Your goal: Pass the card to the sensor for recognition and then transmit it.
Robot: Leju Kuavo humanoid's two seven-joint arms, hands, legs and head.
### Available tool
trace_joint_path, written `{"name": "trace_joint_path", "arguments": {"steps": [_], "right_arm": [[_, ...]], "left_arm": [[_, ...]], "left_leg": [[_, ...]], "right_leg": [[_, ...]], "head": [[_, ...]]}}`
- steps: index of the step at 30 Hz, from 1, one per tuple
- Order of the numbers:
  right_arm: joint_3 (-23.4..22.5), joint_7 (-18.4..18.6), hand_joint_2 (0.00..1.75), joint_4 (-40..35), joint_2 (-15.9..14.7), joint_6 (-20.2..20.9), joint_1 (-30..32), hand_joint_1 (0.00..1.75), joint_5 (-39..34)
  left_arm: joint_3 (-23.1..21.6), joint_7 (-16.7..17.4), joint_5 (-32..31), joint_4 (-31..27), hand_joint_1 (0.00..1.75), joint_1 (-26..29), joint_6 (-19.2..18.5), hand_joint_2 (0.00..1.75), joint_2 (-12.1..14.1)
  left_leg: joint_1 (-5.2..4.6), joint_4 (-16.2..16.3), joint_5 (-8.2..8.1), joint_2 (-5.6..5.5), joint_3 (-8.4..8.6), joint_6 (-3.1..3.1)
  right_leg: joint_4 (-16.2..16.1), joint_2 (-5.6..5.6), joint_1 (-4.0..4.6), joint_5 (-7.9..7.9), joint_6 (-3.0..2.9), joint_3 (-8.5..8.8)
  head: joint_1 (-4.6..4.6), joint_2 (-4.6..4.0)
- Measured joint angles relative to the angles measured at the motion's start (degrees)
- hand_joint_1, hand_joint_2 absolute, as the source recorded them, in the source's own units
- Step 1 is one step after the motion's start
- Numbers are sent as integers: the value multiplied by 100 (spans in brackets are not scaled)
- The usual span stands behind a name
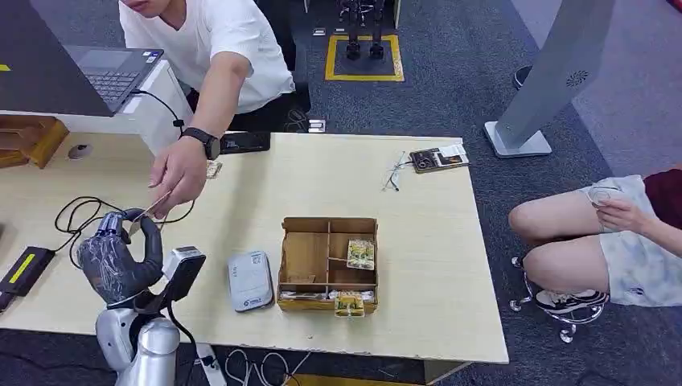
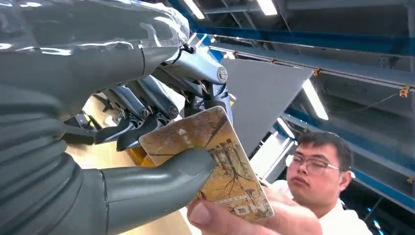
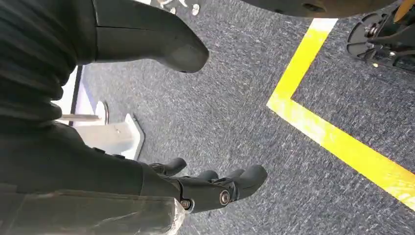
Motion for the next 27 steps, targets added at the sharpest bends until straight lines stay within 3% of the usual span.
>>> {"name": "trace_joint_path", "arguments": {"steps": [6, 7, 15, 16, 23, 24, 27], "right_arm": [[31, 0, 175, 0, 0, -11, -3, 0, 15], [37, 0, 175, 0, 0, -20, -5, 0, 24], [72, -50, 175, 0, 0, -70, -11, 0, 127], [74, -63, 175, 0, 0, -72, -11, 0, 129], [76, -70, 175, 0, 0, -103, -11, 0, 133], [76, -68, 175, 0, 0, -105, -11, 0, 133], [74, -70, 175, 0, 0, -109, -12, 0, 133]], "left_arm": [[-290, 131, 68, 59, 175, -57, 0, 175, 2], [-378, 131, 125, 94, 0, -76, 0, 175, 7], [-500, -131, 512, 135, 0, -98, 0, 175, 9], [-500, -153, 529, 138, 0, -99, 0, 0, 9], [-500, -310, 747, 129, 0, -97, 0, 0, 11], [-500, -348, 781, 118, 0, -95, 0, 175, 11], [-500, -512, 888, 70, 0, -87, 0, 175, 7]], "left_leg": [[0, 0, 0, 1, 0, 0], [0, 0, 0, 1, -2, 0], [0, 0, 0, 1, -2, 0], [0, 0, 0, 1, -2, 0], [0, -1, 0, 1, -3, 0], [0, -1, 0, 1, -3, 0], [0, -1, 0, 0, -4, 0]], "right_leg": [[0, 2, 0, 0, 0, -1], [0, 2, 0, 0, 0, -2], [0, 2, 0, 0, 0, -2], [0, 2, 0, 0, 0, -2], [1, 2, 0, 0, 0, -2], [1, 2, 0, 0, 0, -2], [1, 1, 0, 0, 0, -1]], "head": [[0, 0], [0, 0], [0, 0], [0, 0], [0, 0], [0, 0], [2, 0]]}}
